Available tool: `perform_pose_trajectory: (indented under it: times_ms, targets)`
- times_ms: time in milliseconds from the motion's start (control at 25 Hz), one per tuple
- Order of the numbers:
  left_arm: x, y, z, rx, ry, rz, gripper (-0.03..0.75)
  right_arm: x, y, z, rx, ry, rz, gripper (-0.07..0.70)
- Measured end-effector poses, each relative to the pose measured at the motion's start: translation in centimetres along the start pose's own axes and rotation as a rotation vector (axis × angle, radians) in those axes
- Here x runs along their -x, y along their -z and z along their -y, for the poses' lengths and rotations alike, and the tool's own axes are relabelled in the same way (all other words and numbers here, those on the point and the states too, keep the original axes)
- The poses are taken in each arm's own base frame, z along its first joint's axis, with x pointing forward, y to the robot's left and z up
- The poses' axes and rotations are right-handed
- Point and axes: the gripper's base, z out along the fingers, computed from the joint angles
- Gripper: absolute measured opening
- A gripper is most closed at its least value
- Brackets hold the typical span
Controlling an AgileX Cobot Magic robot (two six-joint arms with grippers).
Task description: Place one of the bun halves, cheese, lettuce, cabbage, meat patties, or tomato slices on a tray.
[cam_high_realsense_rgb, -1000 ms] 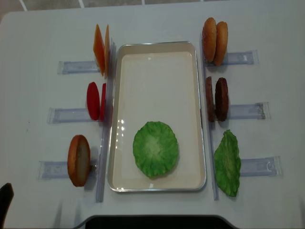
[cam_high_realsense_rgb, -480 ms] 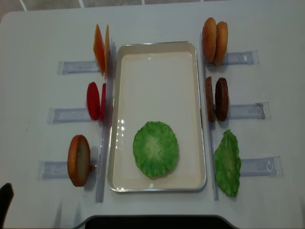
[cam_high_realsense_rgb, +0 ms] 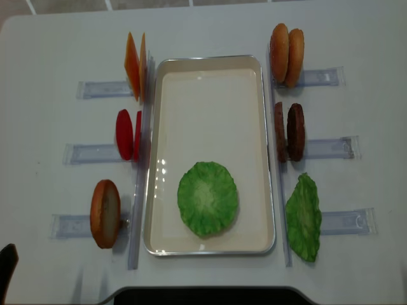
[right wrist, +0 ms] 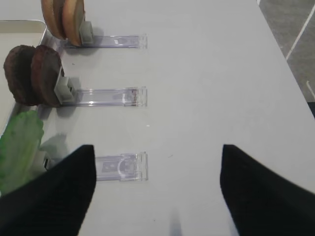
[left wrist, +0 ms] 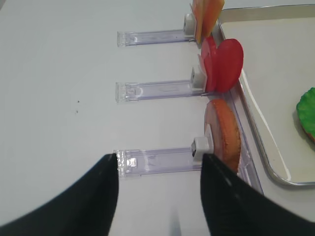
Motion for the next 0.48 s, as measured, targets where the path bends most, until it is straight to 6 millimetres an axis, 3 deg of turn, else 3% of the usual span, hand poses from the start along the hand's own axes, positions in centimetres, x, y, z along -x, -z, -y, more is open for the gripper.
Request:
perform_pose_trajectory:
  times_ms: [480]
  targets:
    - [0.0, 0.0, 0.0, 0.0, 0.0, 0.0, 0.408, 0.0, 0.0, 0.08, -0.009, 0.004, -0.001, 0.501]
